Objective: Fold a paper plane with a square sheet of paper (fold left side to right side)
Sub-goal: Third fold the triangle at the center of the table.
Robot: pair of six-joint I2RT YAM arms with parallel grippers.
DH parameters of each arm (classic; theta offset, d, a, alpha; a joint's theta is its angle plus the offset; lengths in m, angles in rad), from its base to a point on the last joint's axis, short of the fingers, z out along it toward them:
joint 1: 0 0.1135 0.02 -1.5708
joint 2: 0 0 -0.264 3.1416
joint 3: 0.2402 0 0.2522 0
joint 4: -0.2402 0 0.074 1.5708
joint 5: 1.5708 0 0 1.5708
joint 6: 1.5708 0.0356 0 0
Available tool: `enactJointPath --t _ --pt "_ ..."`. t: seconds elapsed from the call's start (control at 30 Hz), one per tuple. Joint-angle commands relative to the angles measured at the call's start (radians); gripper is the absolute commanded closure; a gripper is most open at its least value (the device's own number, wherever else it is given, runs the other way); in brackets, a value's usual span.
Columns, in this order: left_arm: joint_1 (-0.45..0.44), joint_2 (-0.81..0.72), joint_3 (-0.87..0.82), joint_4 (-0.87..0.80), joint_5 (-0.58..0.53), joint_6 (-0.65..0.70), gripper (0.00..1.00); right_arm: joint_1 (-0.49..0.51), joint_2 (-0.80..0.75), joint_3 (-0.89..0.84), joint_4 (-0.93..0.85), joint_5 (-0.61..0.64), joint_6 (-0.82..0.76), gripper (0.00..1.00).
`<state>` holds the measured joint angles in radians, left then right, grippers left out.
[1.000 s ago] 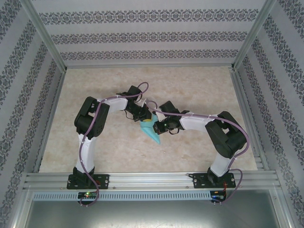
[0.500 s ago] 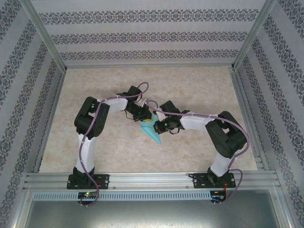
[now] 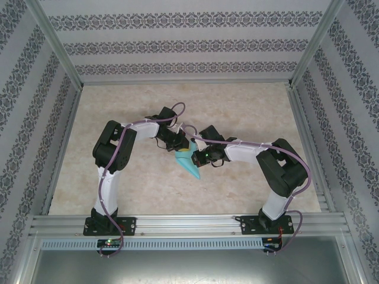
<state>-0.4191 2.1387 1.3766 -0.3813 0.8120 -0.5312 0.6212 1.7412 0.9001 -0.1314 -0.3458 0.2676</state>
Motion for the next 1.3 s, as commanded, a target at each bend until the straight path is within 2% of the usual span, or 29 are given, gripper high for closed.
enactJointPath --t 0.0,1.03,1.27 --pt "-0.014 0.026 -0.03 -0.018 -0.029 -0.007 0.98 -0.004 -0.034 -0.01 -0.014 0.014 0.018 1.0" --pt "-0.014 0.021 -0.03 -0.02 -0.027 -0.007 0.98 0.011 0.047 -0.006 -0.014 0.027 0.026 1.0" --pt "-0.012 -0.014 0.01 -0.07 -0.033 0.022 0.87 0.013 0.059 0.006 -0.039 0.025 0.013 1.0"
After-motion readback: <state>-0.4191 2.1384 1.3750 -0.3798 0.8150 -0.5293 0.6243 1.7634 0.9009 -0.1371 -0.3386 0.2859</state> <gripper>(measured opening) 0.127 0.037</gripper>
